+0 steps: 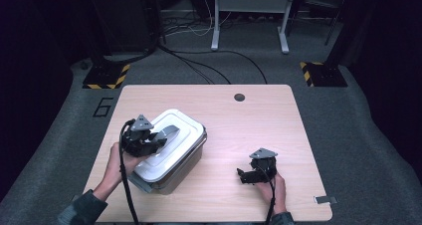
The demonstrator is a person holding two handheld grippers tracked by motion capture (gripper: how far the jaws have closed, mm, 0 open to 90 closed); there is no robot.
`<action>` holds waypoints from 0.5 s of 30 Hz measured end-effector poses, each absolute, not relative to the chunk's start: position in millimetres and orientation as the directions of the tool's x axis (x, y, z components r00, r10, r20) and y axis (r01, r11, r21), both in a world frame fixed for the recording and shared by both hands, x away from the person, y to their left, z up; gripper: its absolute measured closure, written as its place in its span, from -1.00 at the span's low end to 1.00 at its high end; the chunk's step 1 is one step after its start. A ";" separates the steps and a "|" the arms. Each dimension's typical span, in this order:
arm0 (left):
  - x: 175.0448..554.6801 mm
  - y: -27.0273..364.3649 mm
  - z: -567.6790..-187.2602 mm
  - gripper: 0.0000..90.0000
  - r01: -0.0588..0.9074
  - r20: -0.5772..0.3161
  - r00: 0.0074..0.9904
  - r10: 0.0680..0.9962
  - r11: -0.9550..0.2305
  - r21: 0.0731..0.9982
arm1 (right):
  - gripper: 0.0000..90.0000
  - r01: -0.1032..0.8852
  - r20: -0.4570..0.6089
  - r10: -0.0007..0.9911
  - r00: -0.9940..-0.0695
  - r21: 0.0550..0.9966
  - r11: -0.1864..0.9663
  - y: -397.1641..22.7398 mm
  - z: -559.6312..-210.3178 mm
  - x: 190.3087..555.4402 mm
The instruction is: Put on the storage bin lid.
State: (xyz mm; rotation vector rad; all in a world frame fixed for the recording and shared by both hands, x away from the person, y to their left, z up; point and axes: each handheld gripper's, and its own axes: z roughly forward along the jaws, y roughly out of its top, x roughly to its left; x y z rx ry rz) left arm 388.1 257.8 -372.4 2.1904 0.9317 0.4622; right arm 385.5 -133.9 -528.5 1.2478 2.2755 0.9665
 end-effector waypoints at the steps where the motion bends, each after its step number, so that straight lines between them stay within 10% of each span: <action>1: 388.1 257.8 -372.4 0.47 0.484 0.050 0.677 0.734 -0.495 0.722 | -0.93 0.588 0.005 0.842 -0.539 0.718 0.373 -133.9 -528.5 385.5; 15: 376.4 250.5 -375.5 0.36 0.483 0.037 0.680 0.732 -0.487 0.728 | -0.93 0.580 -0.006 0.837 -0.547 0.718 0.384 -134.8 -528.7 385.8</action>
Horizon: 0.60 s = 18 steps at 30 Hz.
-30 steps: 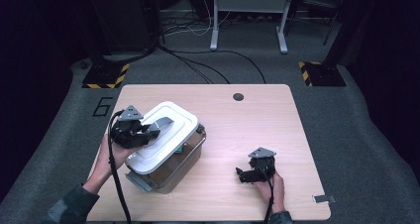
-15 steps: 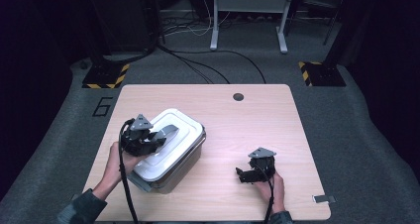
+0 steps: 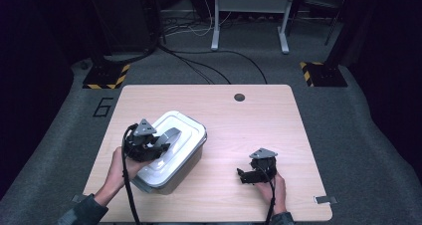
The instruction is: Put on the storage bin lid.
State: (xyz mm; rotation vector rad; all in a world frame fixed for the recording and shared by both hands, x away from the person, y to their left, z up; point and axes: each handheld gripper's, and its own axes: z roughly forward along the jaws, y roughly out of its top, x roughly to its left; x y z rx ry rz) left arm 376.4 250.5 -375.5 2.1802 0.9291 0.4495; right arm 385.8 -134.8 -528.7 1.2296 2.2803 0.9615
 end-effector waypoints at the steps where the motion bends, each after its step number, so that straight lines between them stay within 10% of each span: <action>1: 375.6 250.4 -375.5 0.37 0.480 0.041 0.685 0.727 -0.493 0.726 | -0.94 0.583 -0.002 0.841 -0.542 0.720 0.377 -134.2 -528.7 385.7; 10: 373.6 244.3 -380.0 0.38 0.461 0.054 0.713 0.700 -0.524 0.716 | -0.94 0.583 -0.001 0.840 -0.543 0.720 0.377 -134.2 -528.7 385.7; 18: 374.0 250.4 -372.0 -0.16 0.454 0.070 0.708 0.703 -0.528 0.718 | -0.94 0.579 -0.006 0.837 -0.547 0.719 0.384 -134.7 -528.7 385.8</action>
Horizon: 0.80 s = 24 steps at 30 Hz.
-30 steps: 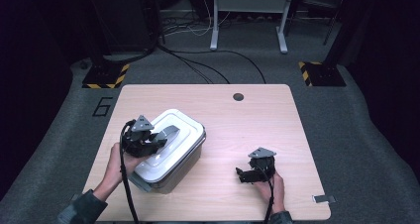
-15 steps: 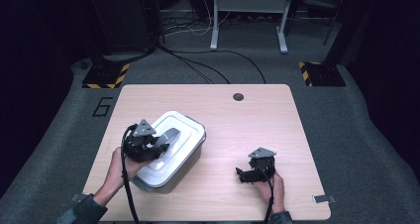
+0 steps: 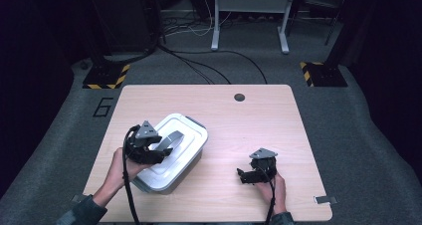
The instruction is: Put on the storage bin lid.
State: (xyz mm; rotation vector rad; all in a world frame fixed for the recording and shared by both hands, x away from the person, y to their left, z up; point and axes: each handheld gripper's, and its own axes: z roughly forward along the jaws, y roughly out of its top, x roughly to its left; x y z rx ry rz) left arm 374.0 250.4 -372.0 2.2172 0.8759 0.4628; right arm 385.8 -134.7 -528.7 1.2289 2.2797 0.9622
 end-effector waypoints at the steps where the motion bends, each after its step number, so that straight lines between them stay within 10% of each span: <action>1: 374.1 252.1 -370.1 -0.22 0.453 0.066 0.705 0.706 -0.521 0.723 | -0.93 0.583 -0.002 0.841 -0.542 0.720 0.377 -134.2 -528.7 385.7; 24: 387.7 306.5 -341.7 -0.99 0.470 0.062 0.604 0.795 -0.418 0.777 | -0.94 0.582 -0.003 0.838 -0.545 0.718 0.382 -134.6 -528.6 385.7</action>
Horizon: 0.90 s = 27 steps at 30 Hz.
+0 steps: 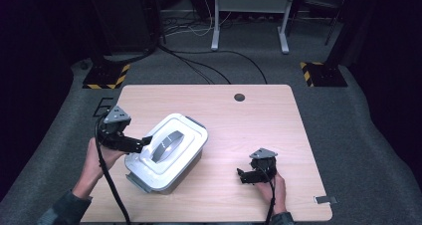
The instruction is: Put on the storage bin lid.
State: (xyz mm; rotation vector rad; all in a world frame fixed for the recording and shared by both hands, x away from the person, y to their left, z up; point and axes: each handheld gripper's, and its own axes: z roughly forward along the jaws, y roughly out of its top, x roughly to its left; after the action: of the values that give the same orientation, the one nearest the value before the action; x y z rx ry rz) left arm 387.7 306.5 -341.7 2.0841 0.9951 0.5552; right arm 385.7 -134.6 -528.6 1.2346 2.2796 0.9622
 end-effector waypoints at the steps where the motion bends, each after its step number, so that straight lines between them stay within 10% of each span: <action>1: 390.1 312.3 -342.5 -1.00 0.482 0.049 0.588 0.808 -0.398 0.780 | -0.94 0.584 0.000 0.840 -0.542 0.719 0.377 -134.2 -528.7 385.8; 27: 427.6 379.9 -377.6 -1.00 0.586 -0.021 0.419 0.908 -0.252 0.770 | -0.94 0.588 0.005 0.842 -0.539 0.718 0.372 -133.9 -528.6 385.6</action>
State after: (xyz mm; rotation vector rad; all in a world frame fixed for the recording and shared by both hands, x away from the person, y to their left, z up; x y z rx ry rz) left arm 427.6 379.9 -377.6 1.9554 1.2653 0.5695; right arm 385.6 -133.9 -528.6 1.2486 2.2747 0.9668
